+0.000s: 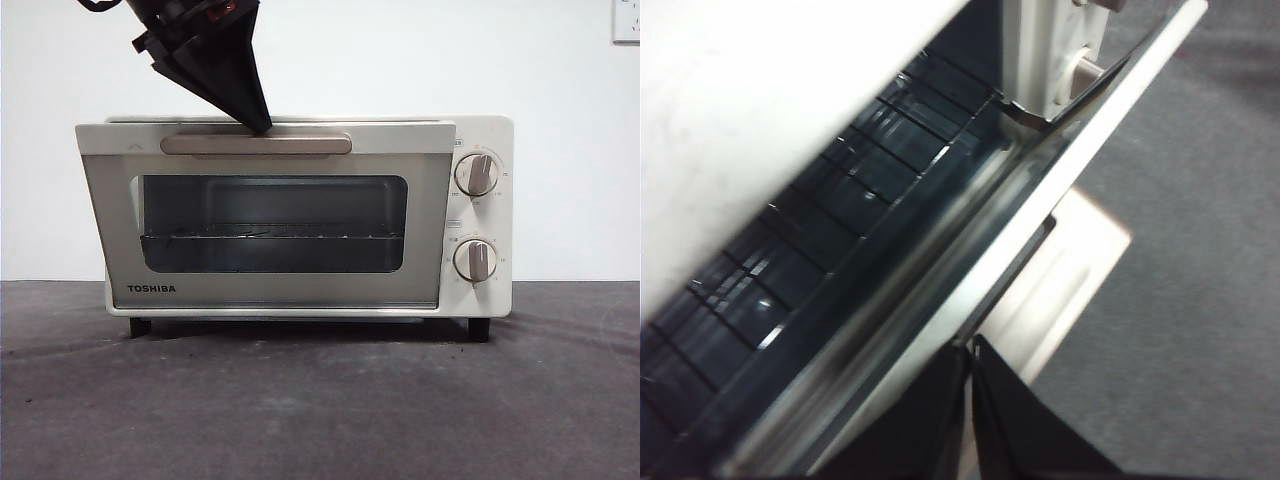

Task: The left arm flap open the oven, the right arm pick bread and place it into oven, the left arm flap close the oven

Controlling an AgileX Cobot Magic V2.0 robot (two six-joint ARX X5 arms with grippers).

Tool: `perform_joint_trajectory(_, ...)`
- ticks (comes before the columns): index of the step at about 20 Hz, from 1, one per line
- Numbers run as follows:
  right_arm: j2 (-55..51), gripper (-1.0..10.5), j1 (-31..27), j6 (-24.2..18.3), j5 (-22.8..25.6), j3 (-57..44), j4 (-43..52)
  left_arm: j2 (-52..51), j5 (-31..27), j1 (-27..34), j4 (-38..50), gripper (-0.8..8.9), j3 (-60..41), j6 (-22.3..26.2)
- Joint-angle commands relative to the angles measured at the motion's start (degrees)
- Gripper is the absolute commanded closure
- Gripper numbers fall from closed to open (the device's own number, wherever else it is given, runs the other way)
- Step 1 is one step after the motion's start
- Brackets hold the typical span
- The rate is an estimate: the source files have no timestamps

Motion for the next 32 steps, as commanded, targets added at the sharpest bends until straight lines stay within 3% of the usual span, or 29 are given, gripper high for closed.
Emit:
perform_joint_trajectory(1, 0.22, 8.5, 0.24, 0.02, 0.02, 0.96, 0.57, 1.62, -1.09, -1.18, -1.40, 7.97, -3.04, -4.09)
perform_joint_trajectory(12, 0.33, 8.5, 0.24, 0.00, 0.20, 0.96, 3.82, -9.11, -2.78, -2.82, 8.50, 7.98, -20.41, -11.30)
perform_joint_trajectory(27, 0.33, 8.5, 0.24, 0.02, 0.04, 0.96, 3.76, -9.35, -2.73, -10.03, 12.26, 7.98, -29.51, -17.94)
perform_joint_trajectory(32, 0.44, 8.5, 0.26, -1.38, -1.20, 0.96, 4.00, -16.33, -1.16, -11.56, 8.15, 7.97, -27.85, -22.53)
